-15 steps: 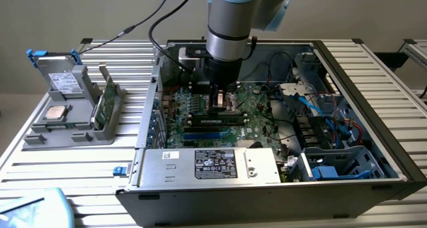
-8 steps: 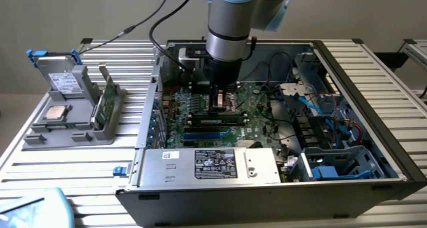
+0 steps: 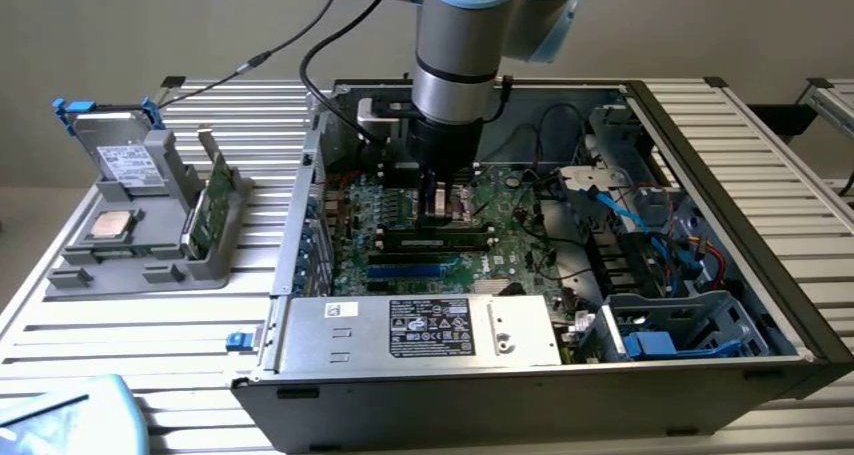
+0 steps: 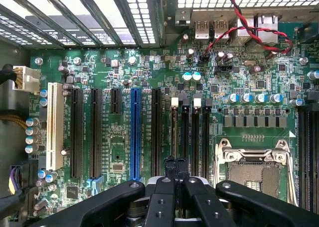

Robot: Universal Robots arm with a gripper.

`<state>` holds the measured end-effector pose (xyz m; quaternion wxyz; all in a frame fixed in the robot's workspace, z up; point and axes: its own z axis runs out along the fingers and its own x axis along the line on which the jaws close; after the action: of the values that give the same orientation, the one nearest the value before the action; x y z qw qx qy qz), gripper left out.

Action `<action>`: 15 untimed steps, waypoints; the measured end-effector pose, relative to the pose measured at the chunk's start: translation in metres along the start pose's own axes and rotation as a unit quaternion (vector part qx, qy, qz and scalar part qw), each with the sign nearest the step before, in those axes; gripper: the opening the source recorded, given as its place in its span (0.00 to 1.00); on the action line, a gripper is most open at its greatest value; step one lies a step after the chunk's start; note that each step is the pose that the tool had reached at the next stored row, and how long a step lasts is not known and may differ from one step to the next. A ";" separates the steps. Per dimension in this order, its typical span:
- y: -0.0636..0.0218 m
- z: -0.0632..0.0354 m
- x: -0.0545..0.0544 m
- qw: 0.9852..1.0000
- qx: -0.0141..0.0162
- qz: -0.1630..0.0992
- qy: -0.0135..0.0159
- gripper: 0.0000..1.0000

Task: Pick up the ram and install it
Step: 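Press down the ram until it locks into place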

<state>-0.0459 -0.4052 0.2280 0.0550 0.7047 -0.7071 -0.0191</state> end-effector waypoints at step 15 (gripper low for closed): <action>-0.0004 0.0034 -0.004 1.000 0.000 0.001 0.013 0.11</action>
<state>-0.0459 -0.4012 0.2244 0.0644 0.7039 -0.7073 -0.0097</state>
